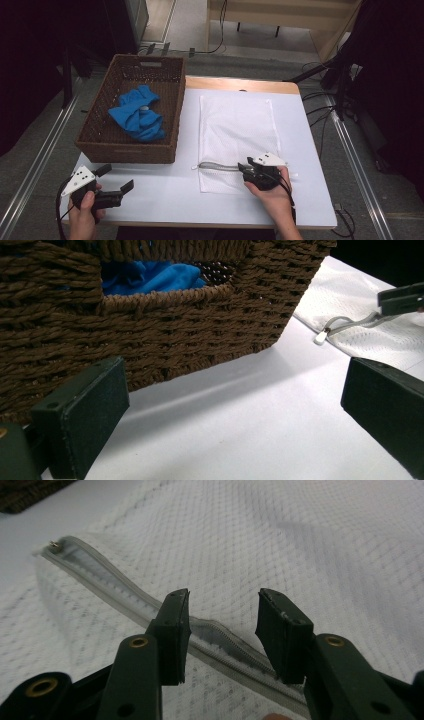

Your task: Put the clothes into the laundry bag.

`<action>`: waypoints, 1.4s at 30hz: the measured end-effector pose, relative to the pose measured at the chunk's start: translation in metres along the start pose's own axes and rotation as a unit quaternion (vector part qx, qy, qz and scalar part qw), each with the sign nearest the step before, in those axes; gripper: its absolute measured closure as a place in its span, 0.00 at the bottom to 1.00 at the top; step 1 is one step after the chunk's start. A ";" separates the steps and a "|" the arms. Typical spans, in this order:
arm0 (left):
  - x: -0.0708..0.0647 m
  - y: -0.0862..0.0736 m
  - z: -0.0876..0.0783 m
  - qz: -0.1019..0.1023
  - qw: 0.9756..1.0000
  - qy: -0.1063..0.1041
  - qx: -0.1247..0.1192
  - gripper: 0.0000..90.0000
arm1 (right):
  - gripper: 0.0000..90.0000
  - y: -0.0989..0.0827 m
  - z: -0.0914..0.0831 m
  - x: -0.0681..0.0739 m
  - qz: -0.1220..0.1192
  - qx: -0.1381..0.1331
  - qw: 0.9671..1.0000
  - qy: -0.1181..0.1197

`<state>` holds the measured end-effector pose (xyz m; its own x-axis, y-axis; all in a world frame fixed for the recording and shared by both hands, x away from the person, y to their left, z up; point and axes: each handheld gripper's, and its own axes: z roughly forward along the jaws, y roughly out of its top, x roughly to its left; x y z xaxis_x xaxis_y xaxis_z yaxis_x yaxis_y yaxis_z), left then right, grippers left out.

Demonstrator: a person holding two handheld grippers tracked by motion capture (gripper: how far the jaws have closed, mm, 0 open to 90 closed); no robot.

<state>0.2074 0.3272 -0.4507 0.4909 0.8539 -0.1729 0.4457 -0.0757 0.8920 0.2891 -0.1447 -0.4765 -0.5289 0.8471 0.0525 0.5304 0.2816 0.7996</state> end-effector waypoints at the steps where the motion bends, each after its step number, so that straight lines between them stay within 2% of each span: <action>1: -0.001 -0.001 0.001 0.000 1.000 0.000 0.002 0.00 | 0.72 0.001 0.005 0.001 -0.006 0.015 1.000 0.001; 4: -0.001 -0.002 0.003 -0.001 1.000 0.000 0.008 0.00 | 0.85 0.001 0.008 0.001 -0.016 0.042 0.999 0.002; 5: -0.002 -0.002 0.004 -0.002 1.000 0.000 0.010 0.00 | 0.95 0.001 0.008 0.000 -0.013 0.045 0.999 0.003; 6: -0.002 -0.003 0.005 -0.003 1.000 0.000 0.011 0.00 | 1.00 0.004 0.006 -0.002 -0.006 0.049 0.999 0.003; 8: -0.002 -0.003 0.006 -0.002 1.000 0.000 0.013 0.00 | 1.00 0.009 0.004 -0.006 0.004 0.038 0.999 0.010; 10: -0.002 -0.003 0.006 -0.002 1.000 0.002 0.014 0.00 | 1.00 0.017 0.000 -0.010 0.012 0.016 1.000 0.011; 12: -0.002 -0.003 0.006 -0.004 1.000 0.004 0.014 0.00 | 1.00 0.028 -0.008 -0.012 0.012 -0.022 1.000 0.009; 13: -0.002 -0.004 0.006 -0.004 1.000 0.005 0.013 0.00 | 1.00 0.034 -0.013 -0.014 0.012 -0.049 0.999 0.012; 15: -0.002 -0.004 0.006 -0.004 1.000 0.006 0.013 0.00 | 1.00 0.040 -0.021 -0.016 0.018 -0.084 0.996 0.006; 18: -0.003 -0.004 0.006 0.005 1.000 0.006 0.012 0.00 | 1.00 0.043 -0.025 -0.019 0.021 -0.112 0.993 0.003; 22: -0.004 -0.003 0.008 0.013 1.000 0.005 0.015 0.00 | 1.00 0.042 -0.022 -0.020 0.019 -0.109 0.994 0.006; 23: -0.005 -0.003 0.009 0.017 1.000 0.009 0.017 0.00 | 1.00 0.042 -0.018 -0.020 0.014 -0.102 0.995 0.001; 29: -0.007 -0.004 0.009 0.018 1.000 0.018 0.015 0.00 | 1.00 0.038 -0.016 -0.023 0.026 -0.088 0.996 0.008; 31: -0.007 -0.004 0.009 0.016 1.000 0.022 0.013 0.00 | 0.97 0.035 -0.015 -0.024 0.030 -0.083 0.996 0.010; 32: -0.007 -0.004 0.009 0.016 1.000 0.022 0.013 0.00 | 0.92 0.033 -0.014 -0.024 0.030 -0.080 0.996 0.011; 33: -0.007 -0.004 0.009 0.016 1.000 0.022 0.013 0.00 | 0.92 0.033 -0.014 -0.024 0.030 -0.080 0.996 0.011; 34: -0.007 -0.004 0.009 0.016 0.999 0.024 0.013 0.00 | 0.82 0.028 -0.011 -0.026 0.036 -0.073 0.997 0.010; 35: -0.007 -0.004 0.009 0.016 0.999 0.024 0.013 0.00 | 0.77 0.027 -0.011 -0.027 0.040 -0.073 0.996 0.014; 36: -0.007 -0.004 0.009 0.016 0.999 0.024 0.013 0.00 | 0.77 0.027 -0.011 -0.027 0.040 -0.073 0.996 0.014; 38: -0.006 -0.005 0.008 0.012 1.000 0.022 0.010 0.00 | 0.64 0.027 -0.017 -0.030 0.033 -0.081 0.996 0.030; 40: -0.005 -0.005 0.008 0.011 1.000 0.022 0.009 0.00 | 0.61 0.027 -0.019 -0.031 0.033 -0.083 0.995 0.038; 41: -0.004 -0.004 0.008 0.008 1.000 0.020 0.009 0.00 | 0.52 0.025 -0.021 -0.031 0.032 -0.072 0.996 0.051; 42: -0.004 -0.004 0.008 0.007 1.000 0.019 0.010 0.00 | 0.47 0.022 -0.019 -0.030 0.028 -0.059 0.997 0.051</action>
<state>0.2094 0.3200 -0.4572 0.4690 0.8715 -0.1434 0.4532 -0.0981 0.8860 0.3041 -0.1722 -0.4489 -0.5684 0.8079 0.1559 0.4835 0.1746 0.8578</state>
